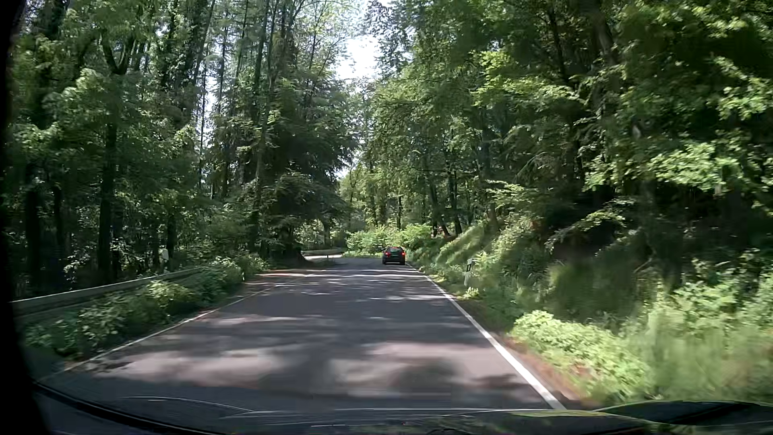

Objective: Follow the waypoints while adhering to traffic rules and regulations

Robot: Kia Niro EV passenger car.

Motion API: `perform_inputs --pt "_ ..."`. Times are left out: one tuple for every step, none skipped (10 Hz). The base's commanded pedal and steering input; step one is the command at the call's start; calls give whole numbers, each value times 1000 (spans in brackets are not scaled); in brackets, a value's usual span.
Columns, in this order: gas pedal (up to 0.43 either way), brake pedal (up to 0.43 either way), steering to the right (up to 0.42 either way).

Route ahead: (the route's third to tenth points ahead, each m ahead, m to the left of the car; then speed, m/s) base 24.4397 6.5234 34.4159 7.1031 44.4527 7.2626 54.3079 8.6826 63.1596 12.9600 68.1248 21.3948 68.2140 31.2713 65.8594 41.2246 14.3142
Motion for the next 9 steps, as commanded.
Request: perform_inputs --pt "0 0 -15" --pt "0 0 -15" --pt "0 6 -14" --pt "0 12 -12" --pt "0 24 -11" --pt "0 43 -11" --pt "0 61 -9" --pt "0 79 -6" --pt "0 104 -5"
